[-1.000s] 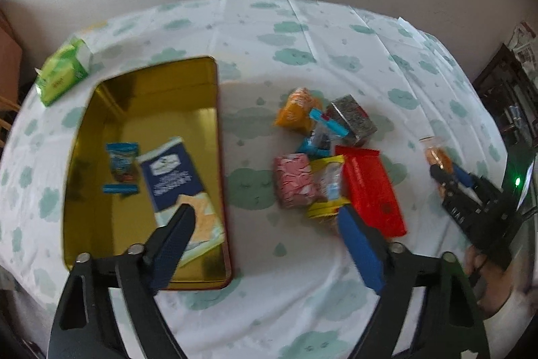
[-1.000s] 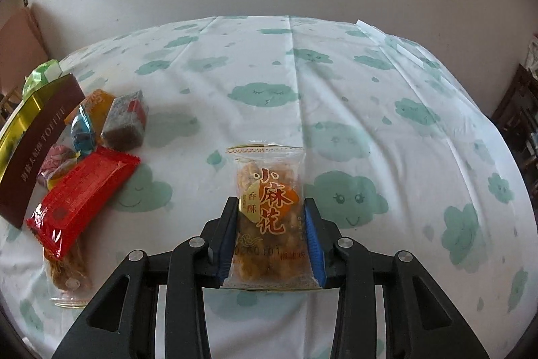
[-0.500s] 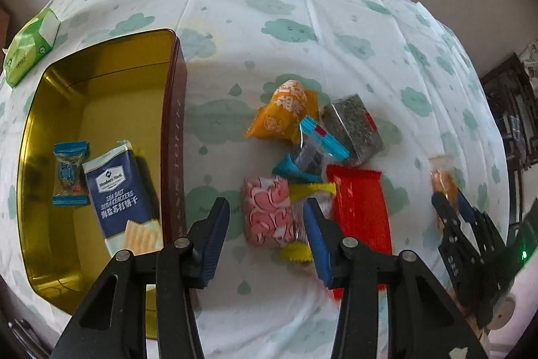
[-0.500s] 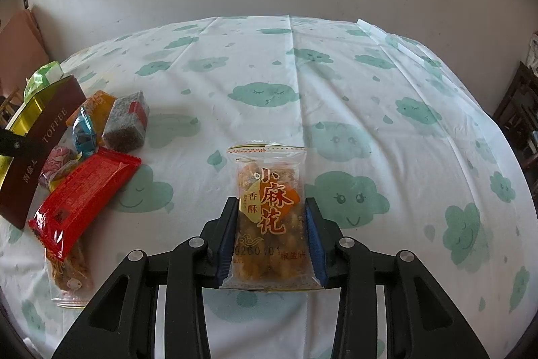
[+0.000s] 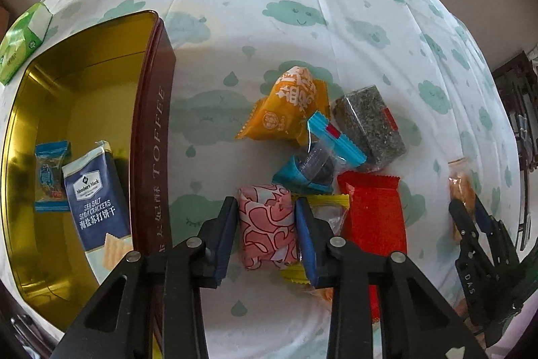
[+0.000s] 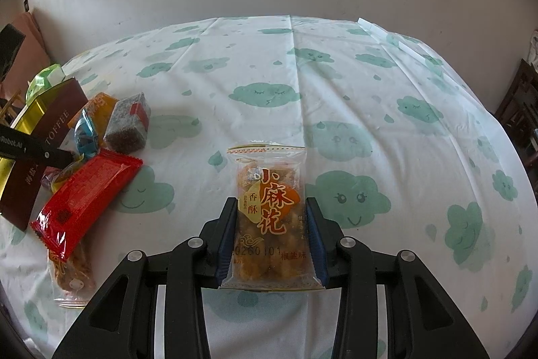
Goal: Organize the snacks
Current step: 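Grasp the pink wrapped candy with the left gripper and lift it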
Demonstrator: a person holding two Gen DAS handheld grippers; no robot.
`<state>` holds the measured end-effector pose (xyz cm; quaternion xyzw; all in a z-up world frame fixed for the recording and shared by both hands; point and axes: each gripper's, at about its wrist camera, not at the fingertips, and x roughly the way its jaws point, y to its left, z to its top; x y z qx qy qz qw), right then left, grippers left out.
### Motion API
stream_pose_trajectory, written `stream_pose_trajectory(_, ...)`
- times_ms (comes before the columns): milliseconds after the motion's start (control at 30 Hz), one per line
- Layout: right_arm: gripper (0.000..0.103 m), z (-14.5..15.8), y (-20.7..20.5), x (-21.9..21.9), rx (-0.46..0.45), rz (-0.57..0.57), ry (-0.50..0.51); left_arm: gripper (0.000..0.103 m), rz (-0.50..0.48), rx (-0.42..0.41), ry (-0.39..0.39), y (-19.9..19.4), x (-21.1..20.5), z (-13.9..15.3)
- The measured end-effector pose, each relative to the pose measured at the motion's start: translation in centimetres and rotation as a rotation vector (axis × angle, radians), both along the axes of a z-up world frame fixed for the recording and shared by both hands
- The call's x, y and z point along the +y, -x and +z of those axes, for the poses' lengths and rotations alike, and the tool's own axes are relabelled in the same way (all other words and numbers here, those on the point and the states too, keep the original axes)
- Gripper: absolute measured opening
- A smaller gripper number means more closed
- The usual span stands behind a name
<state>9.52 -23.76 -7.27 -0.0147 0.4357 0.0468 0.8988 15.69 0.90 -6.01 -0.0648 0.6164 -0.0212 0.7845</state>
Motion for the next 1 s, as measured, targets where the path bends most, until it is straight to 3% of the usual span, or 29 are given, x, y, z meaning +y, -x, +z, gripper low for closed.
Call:
stream_pose_trajectory(367,0.041,0.0,0.0,0.0,0.0,0.0,0.004,0.025,-0.019,-0.032,0.004,0.6,0.5,0.9)
stream_pose_trajectory(700,0.041,0.0,-0.1,0.1,0.001,0.001,0.005,0.025,-0.046,-0.123,0.01,2.4,1.3,5.3)
stream_pose_trajectory(1000,0.042,0.0,-0.1,0.1,0.001,0.002,0.006,0.025,0.04,-0.184,-0.059,3.4,7.5,8.2)
